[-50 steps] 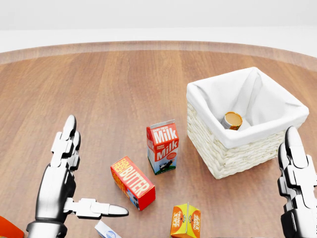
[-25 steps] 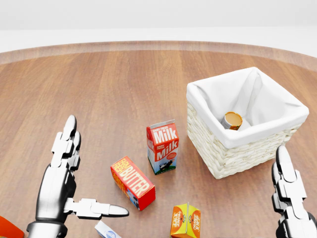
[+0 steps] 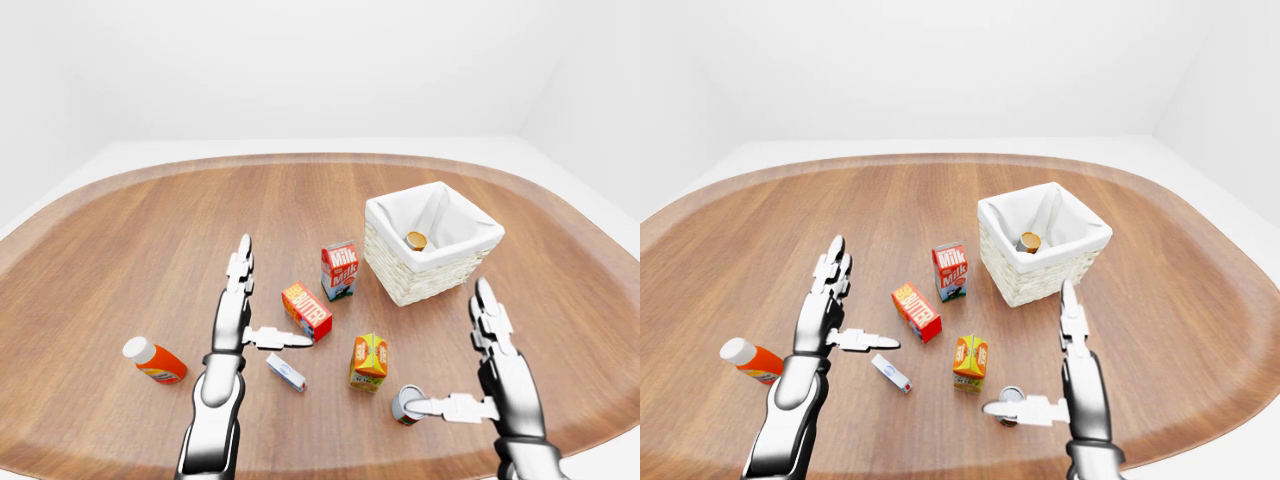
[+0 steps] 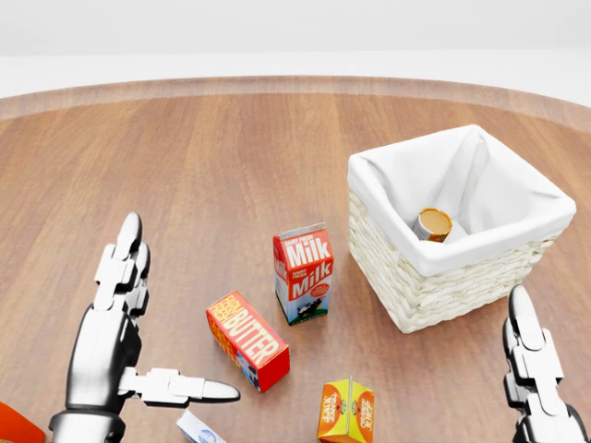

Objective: Pick up the alphabet soup and the tomato sauce, and put them in the basket.

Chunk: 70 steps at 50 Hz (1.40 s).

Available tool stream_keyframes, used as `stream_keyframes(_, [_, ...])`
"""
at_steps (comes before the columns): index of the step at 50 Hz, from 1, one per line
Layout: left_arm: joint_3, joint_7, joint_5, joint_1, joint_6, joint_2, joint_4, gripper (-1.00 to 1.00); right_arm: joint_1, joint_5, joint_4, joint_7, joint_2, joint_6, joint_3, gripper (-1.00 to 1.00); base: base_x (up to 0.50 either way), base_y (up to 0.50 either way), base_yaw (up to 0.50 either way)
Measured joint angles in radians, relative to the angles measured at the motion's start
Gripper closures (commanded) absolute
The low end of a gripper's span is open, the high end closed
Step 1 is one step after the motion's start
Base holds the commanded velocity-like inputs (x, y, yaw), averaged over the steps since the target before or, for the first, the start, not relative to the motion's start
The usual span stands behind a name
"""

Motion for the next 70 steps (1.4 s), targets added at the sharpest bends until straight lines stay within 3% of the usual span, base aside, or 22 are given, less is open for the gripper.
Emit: stream_keyframes(70, [0.002,-0.001,-0.002,0.001,0.0,0.001,0.004,-1.0,0.0,-0.141,0.241,-0.058,0.007,0.0,-0.031,-1.0,0.0,0.0,0.0])
